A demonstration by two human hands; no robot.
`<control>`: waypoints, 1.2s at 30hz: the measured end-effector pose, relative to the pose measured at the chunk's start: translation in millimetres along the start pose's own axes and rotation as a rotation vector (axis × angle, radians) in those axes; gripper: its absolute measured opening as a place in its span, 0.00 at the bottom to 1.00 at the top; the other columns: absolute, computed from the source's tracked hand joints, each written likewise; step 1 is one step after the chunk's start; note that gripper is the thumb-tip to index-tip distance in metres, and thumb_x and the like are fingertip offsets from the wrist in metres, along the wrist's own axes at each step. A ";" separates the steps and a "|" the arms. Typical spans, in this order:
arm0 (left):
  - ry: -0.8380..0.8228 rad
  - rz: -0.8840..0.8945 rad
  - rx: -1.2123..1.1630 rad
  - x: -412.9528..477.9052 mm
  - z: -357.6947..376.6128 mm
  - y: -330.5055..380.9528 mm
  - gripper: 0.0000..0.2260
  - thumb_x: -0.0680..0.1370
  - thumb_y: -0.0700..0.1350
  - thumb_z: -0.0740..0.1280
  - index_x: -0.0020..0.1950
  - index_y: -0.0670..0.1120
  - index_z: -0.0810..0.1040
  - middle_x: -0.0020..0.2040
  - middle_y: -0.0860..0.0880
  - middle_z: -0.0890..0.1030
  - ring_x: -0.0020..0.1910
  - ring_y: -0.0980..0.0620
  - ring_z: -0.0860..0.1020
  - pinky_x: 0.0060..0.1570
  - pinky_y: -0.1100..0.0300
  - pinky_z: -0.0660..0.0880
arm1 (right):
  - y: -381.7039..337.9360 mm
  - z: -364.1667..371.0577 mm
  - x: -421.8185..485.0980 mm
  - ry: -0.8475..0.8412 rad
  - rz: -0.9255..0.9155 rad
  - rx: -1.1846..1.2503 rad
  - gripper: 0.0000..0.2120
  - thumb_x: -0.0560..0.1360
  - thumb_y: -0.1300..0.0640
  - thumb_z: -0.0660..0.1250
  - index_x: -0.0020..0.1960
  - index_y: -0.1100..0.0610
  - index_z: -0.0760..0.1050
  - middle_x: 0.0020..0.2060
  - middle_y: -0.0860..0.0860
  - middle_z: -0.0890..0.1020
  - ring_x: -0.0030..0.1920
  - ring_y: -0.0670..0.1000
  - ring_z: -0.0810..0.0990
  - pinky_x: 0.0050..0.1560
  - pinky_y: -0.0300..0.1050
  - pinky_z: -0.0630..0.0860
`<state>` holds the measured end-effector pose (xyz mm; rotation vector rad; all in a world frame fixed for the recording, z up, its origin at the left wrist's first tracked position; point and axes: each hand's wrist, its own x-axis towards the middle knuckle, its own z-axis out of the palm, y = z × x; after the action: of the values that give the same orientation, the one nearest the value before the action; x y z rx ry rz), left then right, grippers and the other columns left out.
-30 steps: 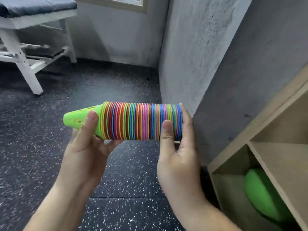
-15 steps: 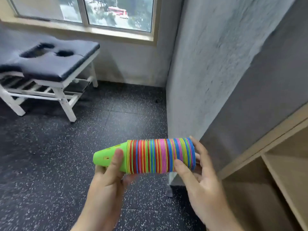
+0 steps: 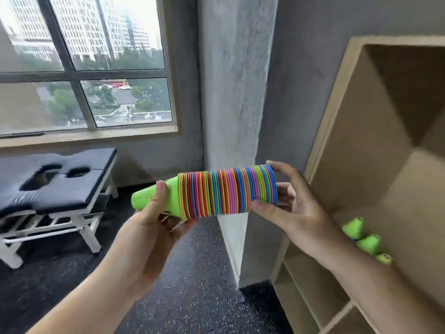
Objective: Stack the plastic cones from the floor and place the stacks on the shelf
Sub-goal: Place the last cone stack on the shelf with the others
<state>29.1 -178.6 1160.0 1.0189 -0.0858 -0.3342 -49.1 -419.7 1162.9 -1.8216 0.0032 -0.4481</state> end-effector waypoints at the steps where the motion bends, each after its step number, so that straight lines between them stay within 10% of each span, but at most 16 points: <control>1: -0.015 -0.010 0.014 -1.6 3.0 -2.6 0.25 0.79 0.55 0.65 0.71 0.42 0.75 0.65 0.40 0.83 0.66 0.44 0.81 0.54 0.51 0.84 | 3.1 -1.9 -10.6 0.025 0.014 0.022 0.34 0.66 0.42 0.80 0.68 0.36 0.69 0.53 0.48 0.81 0.55 0.49 0.82 0.62 0.52 0.77; 10: -0.159 -0.105 0.204 11.8 40.4 -73.6 0.21 0.76 0.48 0.68 0.68 0.43 0.75 0.62 0.40 0.84 0.54 0.49 0.84 0.55 0.50 0.84 | 84.8 -40.6 -89.4 0.170 0.212 0.089 0.41 0.60 0.54 0.83 0.66 0.45 0.66 0.59 0.47 0.80 0.59 0.50 0.81 0.55 0.43 0.78; 15: -0.315 -0.082 0.410 39.1 80.9 -118.1 0.43 0.58 0.64 0.84 0.66 0.45 0.78 0.60 0.46 0.86 0.59 0.49 0.84 0.58 0.56 0.82 | 141.4 -68.9 -98.0 0.188 0.311 0.000 0.39 0.62 0.59 0.84 0.68 0.45 0.71 0.65 0.51 0.76 0.62 0.45 0.79 0.59 0.42 0.77; 20: -0.450 -0.044 0.624 88.4 131.3 -189.1 0.19 0.74 0.54 0.77 0.60 0.47 0.79 0.58 0.43 0.84 0.61 0.42 0.81 0.63 0.50 0.77 | 219.1 -98.5 -86.2 0.279 0.349 -0.131 0.32 0.59 0.53 0.83 0.59 0.43 0.74 0.52 0.48 0.83 0.52 0.50 0.83 0.56 0.59 0.79; 26: -0.517 -0.112 0.734 148.6 194.3 -295.1 0.17 0.73 0.47 0.75 0.59 0.45 0.76 0.51 0.58 0.85 0.51 0.67 0.81 0.46 0.72 0.76 | 327.2 -133.7 -64.4 0.453 0.544 -0.154 0.28 0.59 0.57 0.84 0.52 0.46 0.72 0.46 0.46 0.84 0.46 0.42 0.83 0.50 0.41 0.79; 36: -0.702 -0.134 1.081 278.2 242.5 -432.5 0.18 0.77 0.46 0.76 0.59 0.57 0.70 0.52 0.65 0.78 0.44 0.81 0.74 0.42 0.80 0.69 | 485.3 -171.0 17.5 0.644 0.735 -0.347 0.30 0.55 0.44 0.80 0.52 0.55 0.76 0.43 0.50 0.84 0.46 0.56 0.82 0.48 0.50 0.80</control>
<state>136.7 -671.6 897.9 1.9318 -0.9115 -0.7989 24.8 -727.9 757.1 -1.7754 1.2109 -0.4952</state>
